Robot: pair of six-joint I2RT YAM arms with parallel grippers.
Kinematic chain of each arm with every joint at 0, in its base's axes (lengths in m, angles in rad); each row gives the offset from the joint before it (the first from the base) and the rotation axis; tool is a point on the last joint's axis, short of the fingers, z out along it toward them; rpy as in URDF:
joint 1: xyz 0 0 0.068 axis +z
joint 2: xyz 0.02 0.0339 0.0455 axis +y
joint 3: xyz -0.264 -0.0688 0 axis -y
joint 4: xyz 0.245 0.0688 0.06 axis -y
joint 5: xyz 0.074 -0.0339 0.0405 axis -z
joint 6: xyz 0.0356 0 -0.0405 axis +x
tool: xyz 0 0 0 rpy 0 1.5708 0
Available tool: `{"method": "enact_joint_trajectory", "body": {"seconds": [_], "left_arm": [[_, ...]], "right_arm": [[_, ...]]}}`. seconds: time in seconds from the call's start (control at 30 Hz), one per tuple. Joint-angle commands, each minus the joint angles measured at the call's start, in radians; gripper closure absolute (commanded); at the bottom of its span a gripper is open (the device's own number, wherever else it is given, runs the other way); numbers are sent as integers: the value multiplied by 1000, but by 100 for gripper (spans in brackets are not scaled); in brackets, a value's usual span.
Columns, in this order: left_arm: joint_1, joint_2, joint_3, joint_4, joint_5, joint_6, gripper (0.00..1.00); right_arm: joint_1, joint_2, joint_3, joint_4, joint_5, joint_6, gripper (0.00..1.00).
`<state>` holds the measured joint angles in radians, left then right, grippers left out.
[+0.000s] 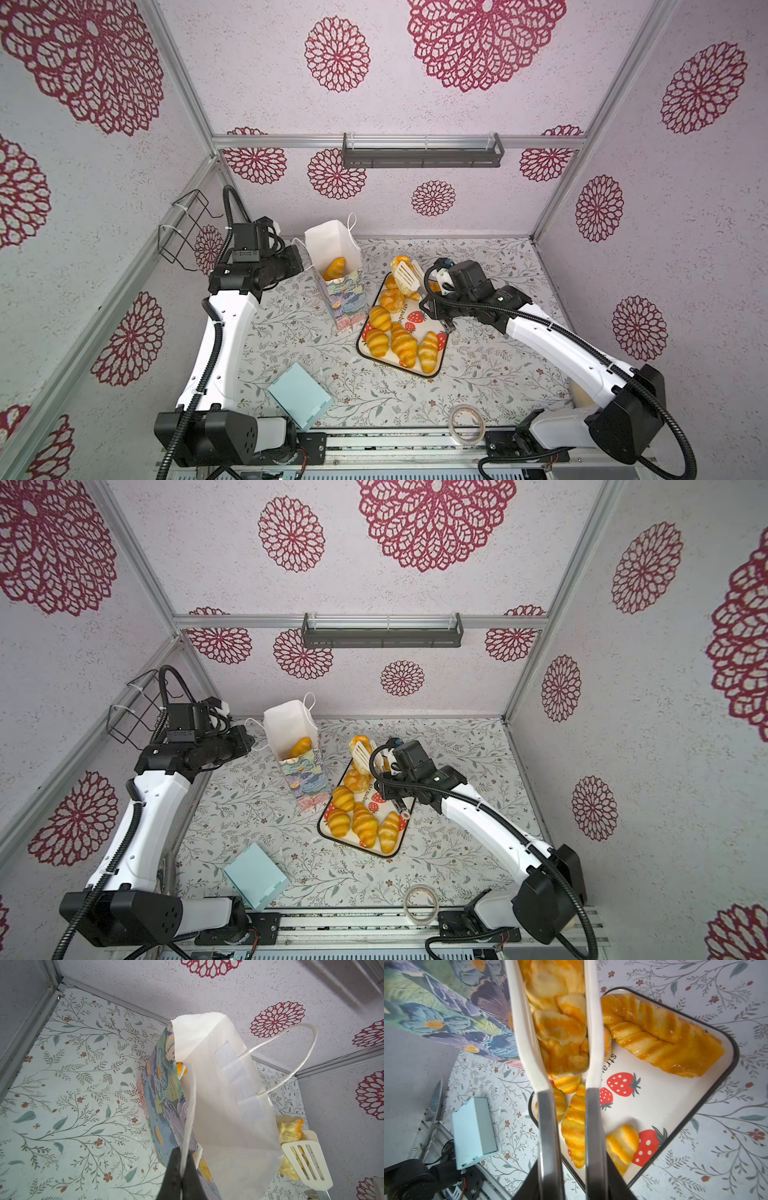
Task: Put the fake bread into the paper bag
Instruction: 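Lift the flaky pastry with the tongs and carry it toward the bag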
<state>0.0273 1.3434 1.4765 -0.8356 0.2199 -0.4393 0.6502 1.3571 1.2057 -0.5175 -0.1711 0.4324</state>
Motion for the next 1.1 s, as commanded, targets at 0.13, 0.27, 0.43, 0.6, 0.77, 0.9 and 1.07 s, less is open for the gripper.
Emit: {"method": "enact_joint_trajectory", "body": {"seconds": [0.13,0.27,0.43,0.6,0.77,0.9,1.07], "left_arm": [[7,-11,25,-12,8,-3,100],[8,-14,23,-13,9,-2,100],[8,-16,27,-16,12,-1,100],[7,-15,28,-18,19,-1,100],[8,-15,33,-21,19,-1,100],[8,-15,36,-24,24,0,100],[8,-15,39,-27,21,2,100]], "right_arm": [[-6,-73,-1,204,-154,66,65],[-6,-84,-30,294,-227,99,65],[-6,-90,-50,372,-292,129,65],[-5,-84,-55,440,-350,158,65],[-5,-70,-36,469,-383,171,65],[1,-50,-12,484,-400,177,65],[11,-13,37,485,-410,171,65]]}}
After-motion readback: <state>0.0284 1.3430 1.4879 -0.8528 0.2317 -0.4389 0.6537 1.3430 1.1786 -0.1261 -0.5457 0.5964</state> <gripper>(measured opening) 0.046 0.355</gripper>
